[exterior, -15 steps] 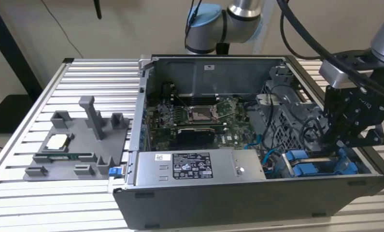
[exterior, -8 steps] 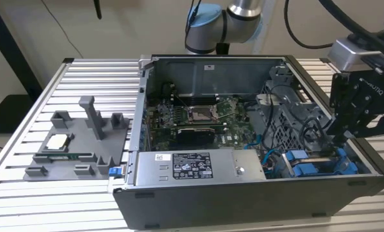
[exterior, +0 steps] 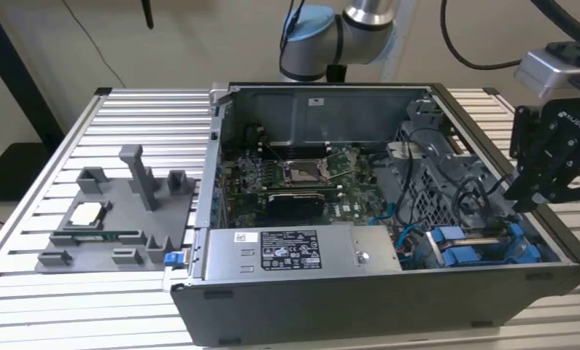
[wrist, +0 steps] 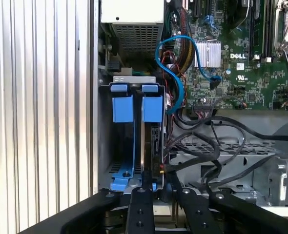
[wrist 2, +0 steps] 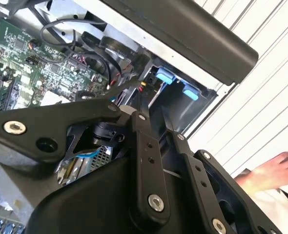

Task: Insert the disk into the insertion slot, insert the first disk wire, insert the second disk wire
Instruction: 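Insert the first disk wire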

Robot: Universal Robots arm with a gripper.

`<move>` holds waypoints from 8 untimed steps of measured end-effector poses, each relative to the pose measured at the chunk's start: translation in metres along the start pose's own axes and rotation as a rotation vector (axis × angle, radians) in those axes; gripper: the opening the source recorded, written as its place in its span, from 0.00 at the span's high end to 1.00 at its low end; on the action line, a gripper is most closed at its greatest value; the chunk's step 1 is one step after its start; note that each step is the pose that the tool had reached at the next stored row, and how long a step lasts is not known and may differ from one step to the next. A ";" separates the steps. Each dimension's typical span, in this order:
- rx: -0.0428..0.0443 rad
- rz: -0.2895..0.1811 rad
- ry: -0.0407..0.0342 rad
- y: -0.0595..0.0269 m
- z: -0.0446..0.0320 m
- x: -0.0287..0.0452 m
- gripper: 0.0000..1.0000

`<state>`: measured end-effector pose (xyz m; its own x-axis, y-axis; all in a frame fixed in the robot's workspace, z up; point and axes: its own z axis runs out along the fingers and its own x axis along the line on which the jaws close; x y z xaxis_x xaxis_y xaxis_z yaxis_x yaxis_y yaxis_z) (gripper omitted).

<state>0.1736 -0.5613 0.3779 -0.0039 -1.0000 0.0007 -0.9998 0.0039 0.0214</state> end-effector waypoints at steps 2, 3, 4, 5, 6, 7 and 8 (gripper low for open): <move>-0.0038 0.000 0.0002 -0.0031 -0.0027 -0.0001 0.73; -0.0057 0.000 0.0001 -0.0046 -0.0041 -0.0001 0.73; -0.0075 0.000 0.0000 -0.0061 -0.0054 -0.0001 0.73; -0.0094 0.000 0.0000 -0.0078 -0.0066 -0.0001 0.73; -0.0110 0.000 -0.0001 -0.0093 -0.0077 -0.0001 0.73; -0.0121 0.000 -0.0001 -0.0106 -0.0088 -0.0002 0.73; -0.0129 0.000 -0.0005 -0.0119 -0.0096 -0.0003 0.73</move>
<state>0.1857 -0.5611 0.3873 -0.0038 -1.0000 0.0002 -0.9994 0.0039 0.0343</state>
